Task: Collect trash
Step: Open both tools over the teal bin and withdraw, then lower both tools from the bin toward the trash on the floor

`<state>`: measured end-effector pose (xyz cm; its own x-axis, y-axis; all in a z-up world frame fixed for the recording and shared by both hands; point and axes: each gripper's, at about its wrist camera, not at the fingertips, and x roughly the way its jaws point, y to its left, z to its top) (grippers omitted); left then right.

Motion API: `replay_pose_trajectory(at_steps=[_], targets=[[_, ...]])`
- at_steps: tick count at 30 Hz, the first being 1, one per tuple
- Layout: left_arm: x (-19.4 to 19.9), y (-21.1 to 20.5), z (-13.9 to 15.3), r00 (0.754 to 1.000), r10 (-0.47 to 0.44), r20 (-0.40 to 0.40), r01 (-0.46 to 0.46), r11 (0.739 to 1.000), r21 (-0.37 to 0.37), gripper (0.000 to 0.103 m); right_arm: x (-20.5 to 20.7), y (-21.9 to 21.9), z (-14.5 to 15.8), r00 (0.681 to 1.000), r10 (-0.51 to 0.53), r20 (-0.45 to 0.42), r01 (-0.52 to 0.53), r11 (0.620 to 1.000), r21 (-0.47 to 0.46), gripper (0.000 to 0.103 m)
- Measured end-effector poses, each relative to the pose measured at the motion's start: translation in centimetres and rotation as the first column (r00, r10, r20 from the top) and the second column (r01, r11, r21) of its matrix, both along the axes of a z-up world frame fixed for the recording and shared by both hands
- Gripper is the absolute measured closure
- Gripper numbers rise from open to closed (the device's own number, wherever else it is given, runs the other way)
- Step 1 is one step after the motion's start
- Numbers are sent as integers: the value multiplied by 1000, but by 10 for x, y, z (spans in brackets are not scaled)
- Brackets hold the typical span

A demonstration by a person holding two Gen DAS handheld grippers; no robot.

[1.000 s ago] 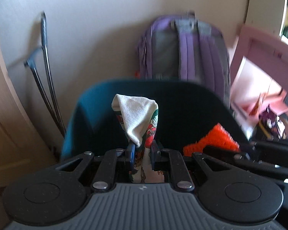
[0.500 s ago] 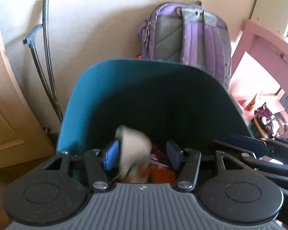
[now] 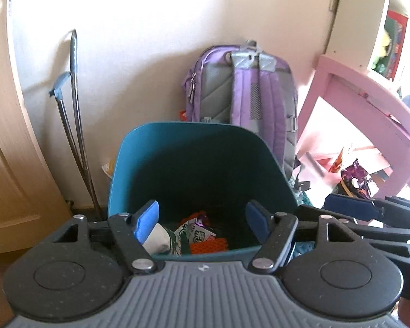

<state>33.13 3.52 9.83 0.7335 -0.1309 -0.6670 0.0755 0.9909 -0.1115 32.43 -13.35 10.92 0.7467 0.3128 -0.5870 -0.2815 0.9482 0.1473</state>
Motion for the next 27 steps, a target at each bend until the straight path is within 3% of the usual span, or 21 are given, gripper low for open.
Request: replay_pose_trajectory(at_steps=[14, 19, 24, 27], targets=[[-81, -8, 20, 996, -38, 75, 39, 999, -1, 24, -71, -15, 22, 997, 51, 52, -51, 999, -7, 59], [-108, -8, 14, 995, -58, 84, 57, 998, 13, 22, -93, -19, 14, 994, 94, 53, -94, 996, 0, 57], [-133, -6, 5, 994, -65, 86, 66, 998, -9, 22, -113, -23, -1, 988, 148, 46, -148, 989, -4, 50], [-145, -5, -3, 994, -63, 94, 63, 998, 0, 16, -123, -26, -12, 985, 170, 36, -170, 985, 2, 48]])
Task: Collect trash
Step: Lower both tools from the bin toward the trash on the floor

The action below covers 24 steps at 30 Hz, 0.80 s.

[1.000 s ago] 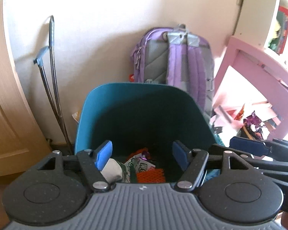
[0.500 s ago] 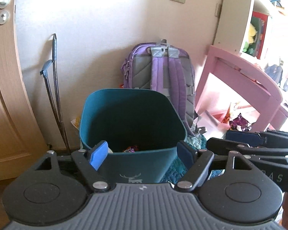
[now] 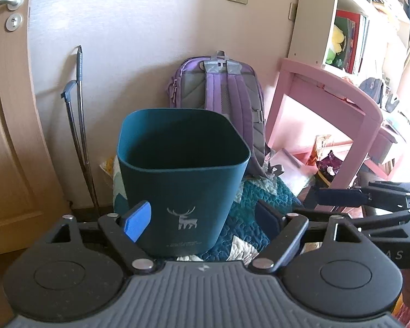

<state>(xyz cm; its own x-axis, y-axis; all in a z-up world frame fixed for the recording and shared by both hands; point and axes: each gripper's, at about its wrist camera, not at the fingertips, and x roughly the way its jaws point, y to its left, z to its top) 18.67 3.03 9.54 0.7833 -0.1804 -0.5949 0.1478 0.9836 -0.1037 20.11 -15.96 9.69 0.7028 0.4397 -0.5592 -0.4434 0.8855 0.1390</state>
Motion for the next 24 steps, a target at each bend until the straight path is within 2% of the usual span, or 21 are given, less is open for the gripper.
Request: replay_pose_trajectory(at_steps=[5, 9, 12, 19, 24], targets=[[-16, 0, -20, 1000, 0, 3, 0, 1000, 15, 14, -11, -5, -25, 1000, 28, -11, -29, 1000, -12, 44], [-24, 1, -46, 1000, 19, -15, -19, 1000, 3, 1, -14, -9, -55, 998, 48, -33, -48, 999, -15, 44], [-26, 1, -71, 999, 34, -31, -34, 999, 9, 1, -12, -15, -83, 996, 52, -72, -53, 998, -15, 43], [-11, 0, -153, 982, 23, -185, -25, 1000, -11, 1, 14, -37, -160, 976, 6, -218, -19, 998, -57, 43], [5, -4, -226, 945, 43, -325, -50, 999, -15, 1, 45, -61, -223, 934, -81, -348, 48, 994, -103, 43]])
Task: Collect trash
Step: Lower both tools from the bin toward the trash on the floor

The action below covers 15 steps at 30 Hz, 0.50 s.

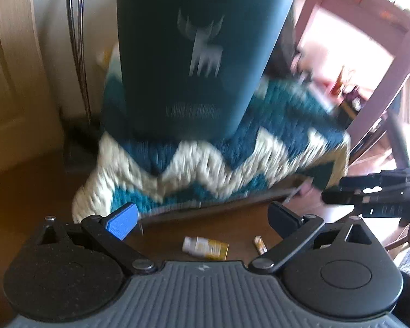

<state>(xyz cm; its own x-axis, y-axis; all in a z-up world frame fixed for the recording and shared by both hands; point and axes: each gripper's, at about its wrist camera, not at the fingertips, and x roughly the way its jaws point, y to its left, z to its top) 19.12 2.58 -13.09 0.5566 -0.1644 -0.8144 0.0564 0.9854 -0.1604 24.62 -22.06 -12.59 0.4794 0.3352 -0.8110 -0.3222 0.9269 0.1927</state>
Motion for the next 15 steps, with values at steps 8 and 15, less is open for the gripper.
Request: replay_pose_trajectory(at_steps=[8, 15], targets=[[13, -8, -123, 965, 61, -253, -67, 998, -16, 1, 36, -31, -106, 962, -160, -223, 163, 987, -7, 43], [23, -32, -216, 910, 3, -415, 2, 1000, 12, 1, 65, -48, -191, 897, -202, -394, 186, 979, -78, 43]])
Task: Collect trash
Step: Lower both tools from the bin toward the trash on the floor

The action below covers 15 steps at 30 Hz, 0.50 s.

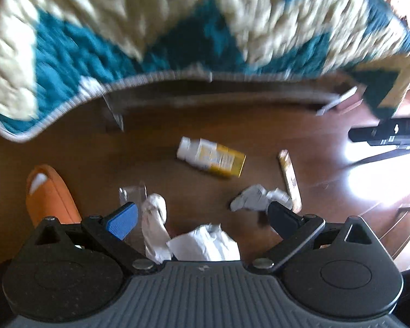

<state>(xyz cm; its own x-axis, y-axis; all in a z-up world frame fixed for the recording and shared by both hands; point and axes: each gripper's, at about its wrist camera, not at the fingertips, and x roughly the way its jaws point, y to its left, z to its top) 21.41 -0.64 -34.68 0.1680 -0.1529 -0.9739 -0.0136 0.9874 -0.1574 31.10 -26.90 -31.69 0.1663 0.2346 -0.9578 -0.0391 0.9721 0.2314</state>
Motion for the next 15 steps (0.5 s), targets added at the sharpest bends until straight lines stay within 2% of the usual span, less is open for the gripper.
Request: replay_pose_trajectory(at_steps=[3, 6, 10, 15], targets=[[4, -12, -36, 997, -48, -54, 50, 998, 40, 1, 13, -8, -32, 998, -13, -56, 12, 1000, -21, 44], [1, -23, -73, 987, -80, -142, 82, 997, 9, 1, 21, -13, -64, 995, 0, -97, -4, 999, -46, 44], [-11, -38, -121, 953, -102, -286, 99, 995, -24, 1, 27, -17, -107, 985, -1, -172, -11, 998, -66, 44], [-28, -52, -164, 910, -95, -403, 88, 995, -35, 1, 28, -26, -156, 972, -11, -237, -21, 991, -133, 44]])
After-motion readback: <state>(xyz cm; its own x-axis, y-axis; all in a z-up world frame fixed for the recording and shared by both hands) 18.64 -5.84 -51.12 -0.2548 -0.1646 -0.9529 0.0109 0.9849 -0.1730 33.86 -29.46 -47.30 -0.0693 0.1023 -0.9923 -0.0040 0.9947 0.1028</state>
